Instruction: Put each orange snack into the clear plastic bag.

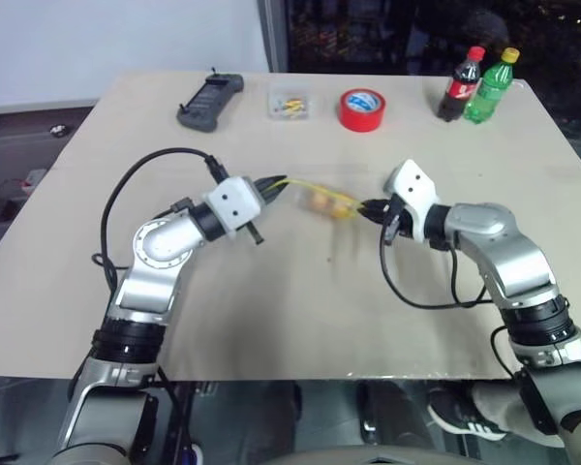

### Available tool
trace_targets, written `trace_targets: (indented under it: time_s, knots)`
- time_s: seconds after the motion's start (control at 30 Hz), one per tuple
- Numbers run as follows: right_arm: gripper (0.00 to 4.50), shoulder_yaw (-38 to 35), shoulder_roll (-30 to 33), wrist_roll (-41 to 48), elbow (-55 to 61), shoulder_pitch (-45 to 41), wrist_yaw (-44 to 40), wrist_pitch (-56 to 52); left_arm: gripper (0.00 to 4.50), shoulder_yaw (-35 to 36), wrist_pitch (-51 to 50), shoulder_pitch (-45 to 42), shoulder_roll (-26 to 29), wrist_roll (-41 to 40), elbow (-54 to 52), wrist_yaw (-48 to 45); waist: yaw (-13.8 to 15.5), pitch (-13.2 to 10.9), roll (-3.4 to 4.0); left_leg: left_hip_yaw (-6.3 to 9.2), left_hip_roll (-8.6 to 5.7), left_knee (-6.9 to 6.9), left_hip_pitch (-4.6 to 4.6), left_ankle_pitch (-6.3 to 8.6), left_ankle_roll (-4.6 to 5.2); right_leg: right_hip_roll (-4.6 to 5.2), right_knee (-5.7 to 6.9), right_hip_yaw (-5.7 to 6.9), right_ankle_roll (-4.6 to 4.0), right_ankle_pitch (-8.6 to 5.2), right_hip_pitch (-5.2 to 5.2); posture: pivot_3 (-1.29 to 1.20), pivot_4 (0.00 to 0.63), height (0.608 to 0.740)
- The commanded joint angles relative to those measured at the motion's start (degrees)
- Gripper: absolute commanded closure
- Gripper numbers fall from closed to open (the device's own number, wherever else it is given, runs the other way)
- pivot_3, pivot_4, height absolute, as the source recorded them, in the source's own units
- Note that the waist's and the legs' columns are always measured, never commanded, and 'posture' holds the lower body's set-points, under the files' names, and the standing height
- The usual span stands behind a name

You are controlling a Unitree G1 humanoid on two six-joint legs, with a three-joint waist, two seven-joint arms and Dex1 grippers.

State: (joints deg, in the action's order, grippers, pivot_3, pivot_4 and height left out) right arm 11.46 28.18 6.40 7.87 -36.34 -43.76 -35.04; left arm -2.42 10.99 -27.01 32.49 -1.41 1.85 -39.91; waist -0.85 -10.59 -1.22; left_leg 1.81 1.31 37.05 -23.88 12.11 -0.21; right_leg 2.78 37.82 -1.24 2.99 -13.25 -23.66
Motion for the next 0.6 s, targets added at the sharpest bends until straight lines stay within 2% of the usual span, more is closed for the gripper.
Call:
trace_targets:
  time_s: [0.03,0.23,0.33,0.4,0.5,0.6]
  knots:
    - [4.42,-1.12,4.89,-8.31,-6.28,-6.37,5.45,8.15,4.50,1.34,-0.54,-7.00,-2.27,0.78,5.91,4.32,0.22,-0.01,0.00,-0.01,0.00,0.02,0.00,0.00,0.00,0.00,0.01,0.00,0.00,0.00,0.00,0.00,0.150,0.740]
    - [4.42,-0.62,9.44,-16.72,-18.54,-15.17,12.01,20.42,4.50,-2.49,9.39,-24.45,-7.12,6.99,34.07,10.65,0.17,-0.01,-0.02,0.01,-0.04,0.06,-0.04,0.00,0.00,0.00,-0.07,0.05,0.02,0.00,0.03,0.00,0.150,0.740]
    - [4.42,-1.41,10.89,-17.04,-16.33,-13.98,10.64,21.10,4.50,-2.77,14.02,-28.05,-7.52,6.54,39.01,10.07,-0.27,-0.01,-0.02,-0.05,-0.04,-0.02,-0.11,0.01,0.01,0.00,-0.22,-0.02,0.02,0.01,-0.04,0.00,0.150,0.740]
    - [4.42,-1.78,12.47,-15.80,-10.14,-9.84,7.24,19.76,4.50,-3.14,16.76,-26.21,-6.94,5.45,37.25,7.42,-0.35,-0.01,-0.01,-0.15,-0.03,-0.26,-0.13,0.01,0.02,0.01,-0.29,-0.17,0.02,0.00,-0.18,0.00,0.150,0.740]
    - [4.42,-2.39,14.15,-16.01,-0.12,-1.95,6.39,17.46,4.50,-4.10,18.17,-18.87,-5.73,4.16,29.04,3.70,-0.43,0.00,0.02,-0.16,-0.02,-0.61,-0.13,0.01,0.02,0.01,-0.55,-0.17,0.02,-0.01,-0.23,0.00,0.150,0.740]
    - [4.42,0.86,15.13,-18.22,11.13,10.47,5.77,17.74,4.50,-6.21,18.15,-6.07,-4.15,4.07,17.14,0.93,-0.14,0.05,0.03,-0.18,-0.01,-0.66,-0.29,0.02,0.02,0.07,-0.70,-0.19,0.02,-0.01,-0.36,0.00,0.150,0.740]
